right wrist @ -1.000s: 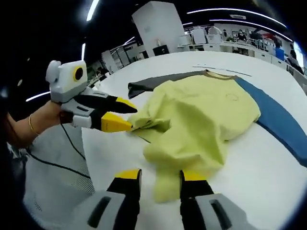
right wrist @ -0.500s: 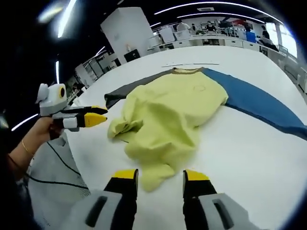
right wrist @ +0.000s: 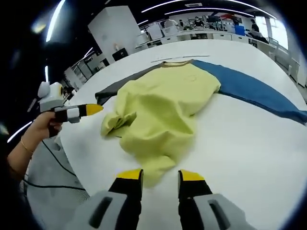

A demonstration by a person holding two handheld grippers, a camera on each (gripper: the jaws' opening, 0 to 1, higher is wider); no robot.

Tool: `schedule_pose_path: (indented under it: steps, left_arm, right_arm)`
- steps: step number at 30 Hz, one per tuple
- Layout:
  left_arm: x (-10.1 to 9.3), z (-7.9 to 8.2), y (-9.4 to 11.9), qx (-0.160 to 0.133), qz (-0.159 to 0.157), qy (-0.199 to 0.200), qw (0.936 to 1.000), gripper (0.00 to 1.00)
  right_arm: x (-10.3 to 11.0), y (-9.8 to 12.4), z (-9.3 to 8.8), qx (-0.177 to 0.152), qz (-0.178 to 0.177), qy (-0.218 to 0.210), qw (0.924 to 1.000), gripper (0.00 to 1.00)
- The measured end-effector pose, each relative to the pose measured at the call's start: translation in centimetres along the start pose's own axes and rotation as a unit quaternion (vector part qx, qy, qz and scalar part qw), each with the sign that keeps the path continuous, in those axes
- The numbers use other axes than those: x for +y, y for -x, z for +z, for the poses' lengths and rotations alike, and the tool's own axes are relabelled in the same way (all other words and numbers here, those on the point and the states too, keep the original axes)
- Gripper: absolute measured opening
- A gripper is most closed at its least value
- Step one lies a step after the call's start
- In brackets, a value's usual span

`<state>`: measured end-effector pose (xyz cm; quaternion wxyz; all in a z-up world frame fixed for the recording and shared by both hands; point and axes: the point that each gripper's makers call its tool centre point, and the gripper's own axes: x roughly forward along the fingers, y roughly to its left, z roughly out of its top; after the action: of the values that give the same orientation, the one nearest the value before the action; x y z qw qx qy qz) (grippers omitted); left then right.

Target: Fold the garment on the visible template until the final outline fits inside the template.

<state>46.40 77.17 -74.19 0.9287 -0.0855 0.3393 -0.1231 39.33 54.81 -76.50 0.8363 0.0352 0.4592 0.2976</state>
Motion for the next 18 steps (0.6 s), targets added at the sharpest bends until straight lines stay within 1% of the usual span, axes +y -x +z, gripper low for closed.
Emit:
schedule_pose_path:
  steps: [2, 6, 10, 11, 14, 15, 18]
  left_arm:
    - [-0.1, -0.4, -0.2, 0.008, -0.008, 0.004, 0.9999, 0.14]
    - [-0.5, -1.4, -0.5, 0.026, -0.03, 0.001, 0.9992, 0.14]
    - [-1.1, -2.2, -0.8, 0.035, -0.063, 0.014, 0.9973, 0.14]
    - [-1.1, -2.3, -0.9, 0.037, -0.064, 0.01, 0.9972, 0.14]
    - [-1.2, -2.9, -0.9, 0.056, -0.06, -0.024, 0.9964, 0.14]
    - [-1.3, -2.9, -1.0, 0.056, -0.059, -0.028, 0.9963, 0.14]
    - [-1.9, -3.0, -1.0, 0.052, -0.068, -0.026, 0.996, 0.13]
  right_arm:
    - [0.2, -0.1, 0.0, 0.001, -0.001, 0.002, 1.0, 0.26]
    - [0.4, -0.5, -0.3, 0.007, -0.004, 0.001, 1.0, 0.26]
    - [0.2, -0.5, 0.0, 0.003, -0.013, -0.001, 0.9999, 0.25]
    - [0.2, -0.6, 0.0, 0.003, -0.016, -0.001, 0.9999, 0.25]
    - [0.3, -0.6, 0.0, 0.01, -0.029, 0.003, 0.9995, 0.25]
    - [0.3, -0.7, 0.0, 0.011, -0.034, 0.005, 0.9993, 0.25]
    - [0.6, -0.8, -0.2, 0.018, -0.045, 0.002, 0.9988, 0.25]
